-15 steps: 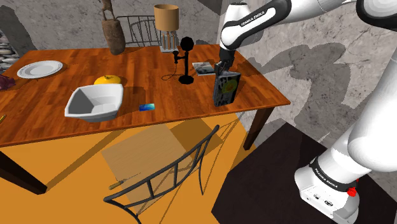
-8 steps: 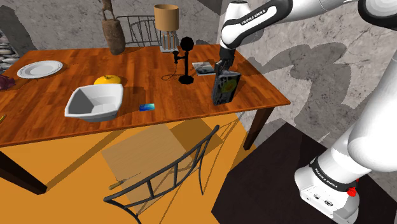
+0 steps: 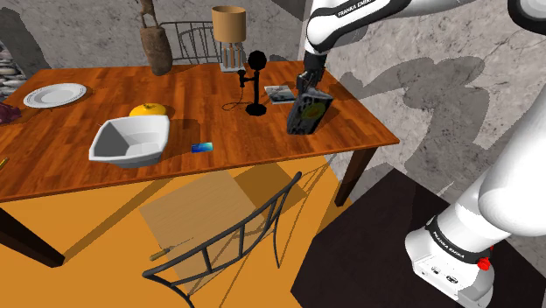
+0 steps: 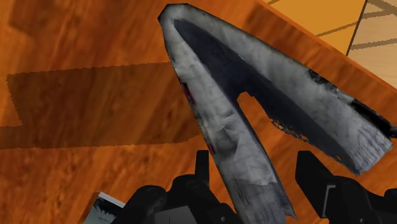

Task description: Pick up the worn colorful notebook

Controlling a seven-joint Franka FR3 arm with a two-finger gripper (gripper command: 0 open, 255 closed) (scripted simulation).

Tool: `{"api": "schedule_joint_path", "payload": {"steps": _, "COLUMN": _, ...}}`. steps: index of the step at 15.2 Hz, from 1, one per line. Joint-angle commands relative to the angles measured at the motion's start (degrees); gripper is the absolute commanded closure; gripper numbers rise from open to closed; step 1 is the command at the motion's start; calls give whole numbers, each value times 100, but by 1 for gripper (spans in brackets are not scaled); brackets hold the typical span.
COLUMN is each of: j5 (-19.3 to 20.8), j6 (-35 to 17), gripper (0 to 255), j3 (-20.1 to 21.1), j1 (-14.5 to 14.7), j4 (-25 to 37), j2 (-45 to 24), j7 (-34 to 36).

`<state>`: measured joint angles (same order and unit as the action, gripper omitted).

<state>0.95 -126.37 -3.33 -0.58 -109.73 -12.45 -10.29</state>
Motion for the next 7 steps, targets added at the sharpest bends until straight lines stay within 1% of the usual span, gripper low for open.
{"api": "schedule_joint_path", "payload": {"steps": 1, "j5": 1, "j6": 132, "gripper": 255, "j3": -2, "j1": -2, "j4": 71, "j2": 68, "j7": -6}}
{"api": "schedule_joint_path", "payload": {"steps": 5, "j5": 6, "j6": 413, "gripper": 255, "j3": -3, "j1": 0, "j4": 241, "j2": 179, "j7": -8}}
{"api": "schedule_joint_path", "payload": {"steps": 7, "j5": 6, "j6": 423, "gripper": 255, "j3": -3, "j1": 0, "j4": 247, "j2": 183, "j7": -8}}
